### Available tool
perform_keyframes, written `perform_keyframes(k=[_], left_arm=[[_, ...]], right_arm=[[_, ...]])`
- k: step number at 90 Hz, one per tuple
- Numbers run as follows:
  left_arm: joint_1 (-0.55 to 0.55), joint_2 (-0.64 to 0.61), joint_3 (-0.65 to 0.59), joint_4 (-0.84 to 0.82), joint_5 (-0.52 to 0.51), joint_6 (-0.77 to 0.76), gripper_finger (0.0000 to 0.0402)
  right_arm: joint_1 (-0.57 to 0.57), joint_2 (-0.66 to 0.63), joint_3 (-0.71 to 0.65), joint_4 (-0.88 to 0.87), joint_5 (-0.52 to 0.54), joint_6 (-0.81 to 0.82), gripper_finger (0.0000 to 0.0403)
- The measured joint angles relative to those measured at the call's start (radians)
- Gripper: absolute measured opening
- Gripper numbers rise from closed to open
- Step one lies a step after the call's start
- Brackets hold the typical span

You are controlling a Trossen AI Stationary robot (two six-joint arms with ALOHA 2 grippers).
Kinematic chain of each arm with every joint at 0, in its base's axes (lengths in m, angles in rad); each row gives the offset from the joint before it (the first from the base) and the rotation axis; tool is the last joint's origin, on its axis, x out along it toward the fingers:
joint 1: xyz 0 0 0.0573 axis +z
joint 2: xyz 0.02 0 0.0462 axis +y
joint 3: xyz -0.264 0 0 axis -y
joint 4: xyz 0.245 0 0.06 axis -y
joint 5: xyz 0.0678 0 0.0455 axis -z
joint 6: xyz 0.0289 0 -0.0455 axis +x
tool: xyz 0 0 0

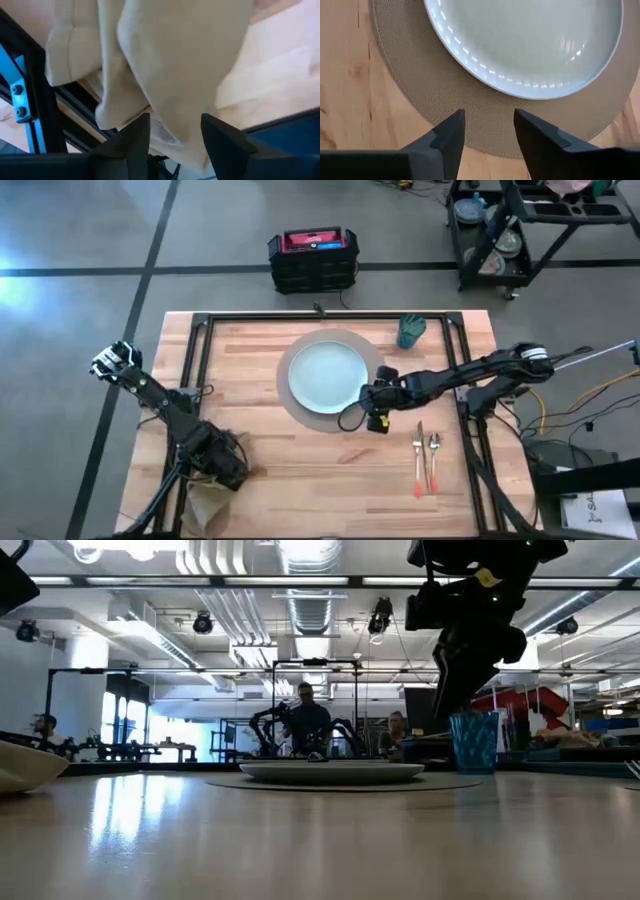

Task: Set table place
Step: Fold the brown table napkin

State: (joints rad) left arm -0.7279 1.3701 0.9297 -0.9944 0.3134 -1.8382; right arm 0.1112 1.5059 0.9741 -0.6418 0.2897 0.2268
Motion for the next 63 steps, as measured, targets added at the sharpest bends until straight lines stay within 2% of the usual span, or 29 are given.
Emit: perform_keyframes(k=[20, 27, 34, 40, 44, 54, 63], left_arm=[[-0.009, 0.0, -0.049, 0.049, -0.024, 0.005, 0.0167], [-0.008, -0.001, -0.046, 0.094, -0.071, 0.058, 0.0139], [-0.006, -0.002, -0.044, 0.139, -0.115, 0.104, 0.0088], [-0.002, -0.002, -0.044, 0.164, -0.119, 0.127, 0.0034], [0.003, -0.002, -0.044, 0.174, -0.121, 0.136, 0.0014], [0.029, -0.002, -0.044, 0.195, -0.144, 0.213, 0.0007], [0.096, -0.002, -0.044, 0.216, -0.174, 0.325, 0.0002]], right_arm=[[0.0, 0.0, 0.0, 0.003, 0.0, -0.003, 0.0153], [0.0, 0.0, 0.0, 0.004, 0.0, -0.002, 0.015], [-0.002, 0.0, 0.0, 0.004, 0.001, -0.002, 0.0139], [-0.003, 0.0, 0.0, 0.004, 0.002, -0.001, 0.0125], [-0.003, 0.0, 0.0, 0.005, 0.003, -0.001, 0.0113], [-0.003, 0.0, 0.0, 0.005, 0.028, 0.001, 0.0074], [-0.007, 0.0, 0.001, 0.006, 0.033, 0.0, 0.0027]])
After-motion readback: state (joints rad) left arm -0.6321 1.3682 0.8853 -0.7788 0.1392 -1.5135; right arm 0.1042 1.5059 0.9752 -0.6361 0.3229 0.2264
